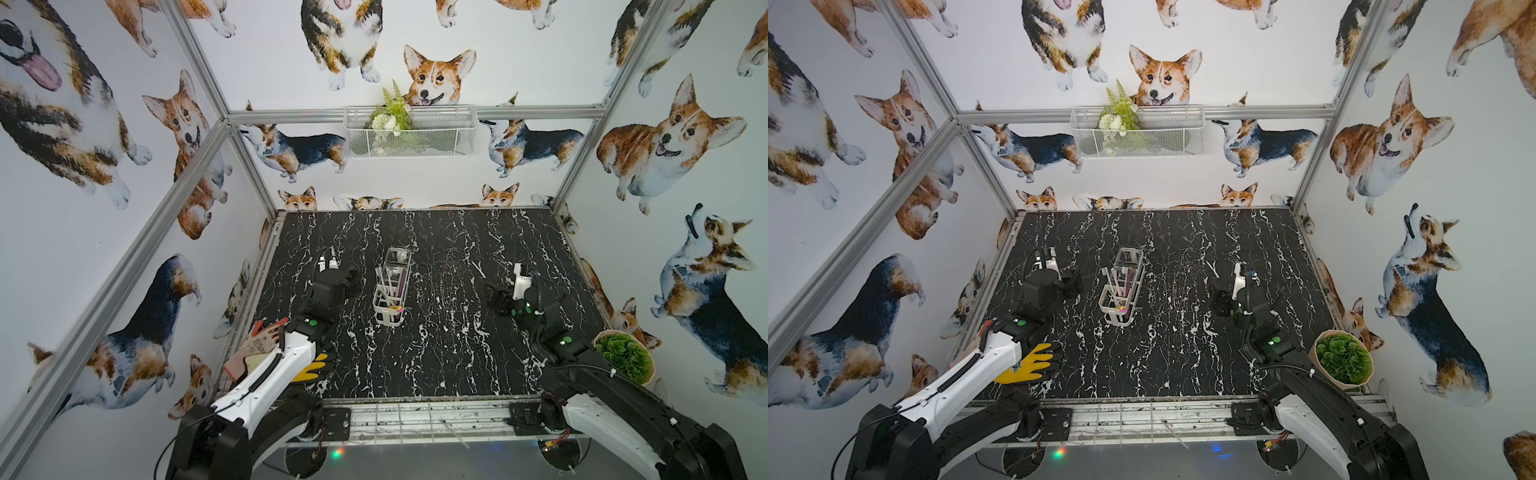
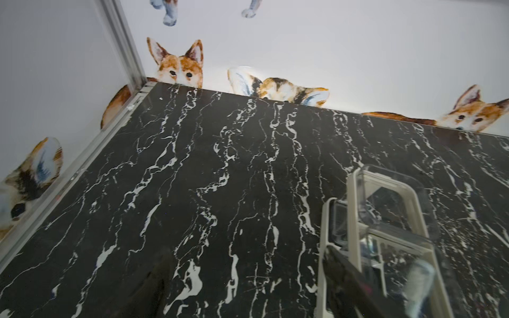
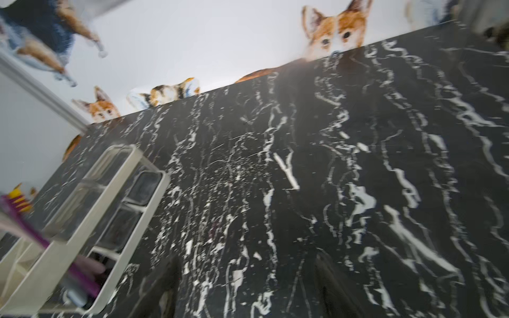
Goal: Place the toothbrush into the toothbrush holder
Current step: Place the toothbrush in the toothbrush holder, then reset both arms
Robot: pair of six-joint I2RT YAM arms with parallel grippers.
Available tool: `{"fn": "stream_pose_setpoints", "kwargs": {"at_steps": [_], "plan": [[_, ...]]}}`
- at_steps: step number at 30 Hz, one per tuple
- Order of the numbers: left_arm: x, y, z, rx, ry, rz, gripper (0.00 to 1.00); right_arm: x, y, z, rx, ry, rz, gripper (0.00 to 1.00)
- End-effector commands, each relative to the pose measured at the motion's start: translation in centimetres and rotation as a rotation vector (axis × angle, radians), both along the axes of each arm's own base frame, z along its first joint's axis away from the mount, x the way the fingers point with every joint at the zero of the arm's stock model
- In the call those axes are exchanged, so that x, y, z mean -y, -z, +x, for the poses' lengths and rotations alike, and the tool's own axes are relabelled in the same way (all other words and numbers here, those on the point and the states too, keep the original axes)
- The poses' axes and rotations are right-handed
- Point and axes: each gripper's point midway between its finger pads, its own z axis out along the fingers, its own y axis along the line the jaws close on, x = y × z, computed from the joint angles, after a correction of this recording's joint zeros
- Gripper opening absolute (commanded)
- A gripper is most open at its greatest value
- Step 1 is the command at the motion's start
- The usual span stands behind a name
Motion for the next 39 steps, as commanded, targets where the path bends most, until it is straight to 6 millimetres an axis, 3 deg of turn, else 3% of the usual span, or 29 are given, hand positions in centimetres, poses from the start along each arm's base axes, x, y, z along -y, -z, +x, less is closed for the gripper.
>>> {"fn": "stream_pose_setpoints", "kwargs": {"at_steps": [1, 4, 7, 10, 14, 16, 19, 20, 22, 23, 27, 29, 32, 39], "plan": [[-3.0, 1.3, 0.4, 0.025, -0.063, 0.135, 1.00, 5.6, 0.3, 0.9, 0.017, 0.190, -0.147, 0.83], [-4.5, 3.6, 0.5, -0.018, -0.094, 0.294, 1.00, 7.4, -0.9, 1.8, 0.103, 0.221, -0.205, 0.84], [-4.8, 5.9, 1.0, -0.063, -0.082, 0.281, 1.00, 8.1, -1.9, 2.3, 0.233, 0.237, -0.294, 0.89], [-4.0, 7.0, 2.0, 0.025, -0.009, 0.214, 1.00, 9.2, 0.4, 3.1, 0.171, 0.260, -0.300, 0.90], [-3.8, 6.6, 3.2, 0.073, 0.031, 0.237, 1.00, 9.0, 4.4, 5.2, 0.056, 0.226, -0.292, 0.92], [-3.7, 6.4, 3.8, 0.089, 0.053, 0.269, 1.00, 8.5, 4.6, 6.3, 0.026, 0.178, -0.337, 0.93], [-5.0, 6.7, 3.9, 0.138, -0.025, 0.283, 1.00, 8.7, 5.2, 8.2, 0.021, 0.165, -0.422, 0.93], [-6.0, 7.9, 3.8, 0.138, -0.079, 0.270, 1.00, 9.1, 5.5, 8.5, 0.046, 0.182, -0.410, 0.94], [-5.9, 8.1, 3.6, 0.181, -0.055, 0.273, 1.00, 10.5, 6.1, 8.5, 0.039, 0.248, -0.384, 0.94], [-4.7, 8.5, 3.4, 0.156, 0.026, 0.240, 1.00, 10.7, 6.2, 8.1, 0.026, 0.238, -0.356, 0.95], [-4.2, 8.9, 4.4, 0.127, 0.086, 0.223, 1.00, 10.2, 6.6, 7.0, 0.156, 0.201, -0.324, 0.95], [-5.1, 9.0, 4.8, 0.109, 0.038, 0.235, 1.00, 10.5, 6.8, 6.8, 0.088, 0.221, -0.315, 0.97], [-6.7, 9.1, 5.5, 0.059, -0.066, 0.237, 1.00, 10.7, 6.7, 7.4, 0.121, 0.237, -0.347, 1.00], [-6.6, 9.2, 5.4, 0.060, -0.059, 0.228, 1.00, 10.5, 6.9, 7.5, 0.090, 0.213, -0.323, 1.00]]}}
